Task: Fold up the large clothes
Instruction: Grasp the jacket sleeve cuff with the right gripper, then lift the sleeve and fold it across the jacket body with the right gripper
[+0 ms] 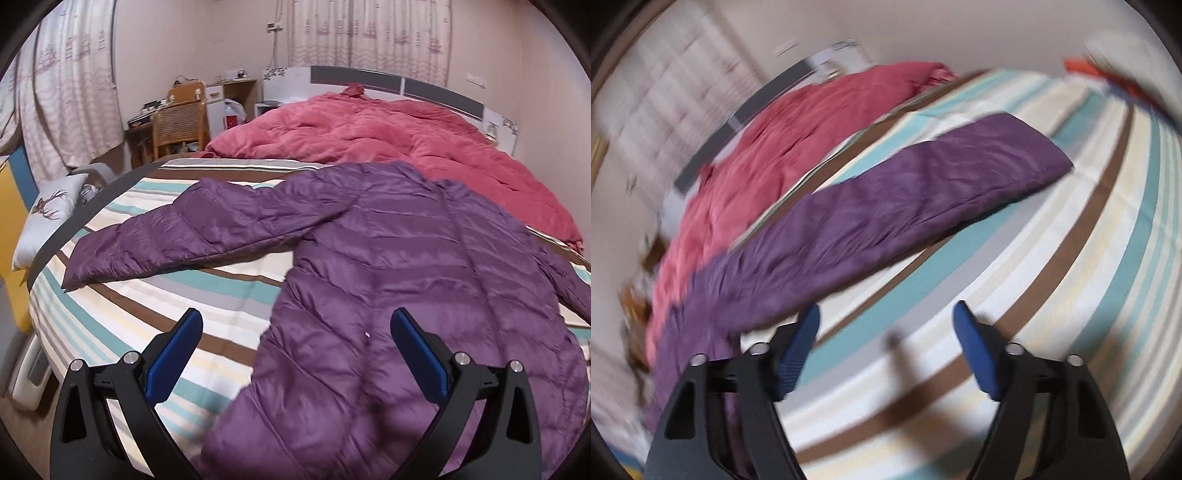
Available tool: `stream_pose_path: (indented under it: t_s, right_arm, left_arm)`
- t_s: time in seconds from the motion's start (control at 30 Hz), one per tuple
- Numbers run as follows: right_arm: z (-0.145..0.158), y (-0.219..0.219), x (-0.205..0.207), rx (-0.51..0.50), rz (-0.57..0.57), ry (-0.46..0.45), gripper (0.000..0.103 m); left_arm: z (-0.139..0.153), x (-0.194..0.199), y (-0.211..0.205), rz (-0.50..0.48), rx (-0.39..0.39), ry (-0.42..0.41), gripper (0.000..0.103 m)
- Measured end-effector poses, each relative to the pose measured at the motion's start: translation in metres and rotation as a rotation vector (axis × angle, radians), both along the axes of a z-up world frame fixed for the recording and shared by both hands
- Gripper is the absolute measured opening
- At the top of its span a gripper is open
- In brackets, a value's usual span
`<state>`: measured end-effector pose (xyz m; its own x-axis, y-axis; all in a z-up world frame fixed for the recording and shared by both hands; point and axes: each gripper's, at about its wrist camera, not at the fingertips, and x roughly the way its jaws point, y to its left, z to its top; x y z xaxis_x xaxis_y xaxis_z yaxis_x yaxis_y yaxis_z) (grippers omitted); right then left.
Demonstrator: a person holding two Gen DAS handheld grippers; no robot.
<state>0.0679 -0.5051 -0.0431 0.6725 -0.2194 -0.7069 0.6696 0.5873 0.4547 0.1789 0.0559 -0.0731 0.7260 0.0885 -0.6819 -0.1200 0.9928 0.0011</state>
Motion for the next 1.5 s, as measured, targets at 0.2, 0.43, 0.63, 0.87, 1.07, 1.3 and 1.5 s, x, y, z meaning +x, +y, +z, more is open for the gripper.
stream_pose_path:
  t_s: [0.2,0.43,0.63,0.87,1.07,1.3,1.5]
  right_arm:
    - [-0.018,-0.043,0.004,0.127,-0.159,-0.059,0.054]
    - [-0.027,-0.074,0.004,0.199,-0.305,-0.148,0.051]
    - [-0.03,-0.088,0.003,0.208,-0.392,-0.187,0.04]
    - [-0.029,-0.101,0.003,0.197,-0.381,-0.176,0.011]
    - [0.008,-0.077,0.021,0.012,-0.256,-0.173,0.01]
    - [0.049,-0.027,0.052,-0.219,-0.083,-0.148,0.005]
    - [0.077,0.043,0.083,-0.398,0.119,-0.168,0.005]
  left_arm:
    - [-0.018,0.02,0.007,0.032,0.05,0.022,0.101]
    - [-0.039,0.031,0.008,0.041,0.101,0.052,0.101]
    - [-0.056,0.035,0.016,0.06,0.074,0.103,0.101]
    - [-0.064,0.034,0.022,0.073,0.039,0.128,0.101]
    - [-0.068,0.035,0.02,0.075,0.052,0.137,0.101]
    - [-0.071,0.037,0.025,0.073,0.014,0.153,0.101]
    - [-0.075,0.04,0.028,0.069,-0.015,0.163,0.101]
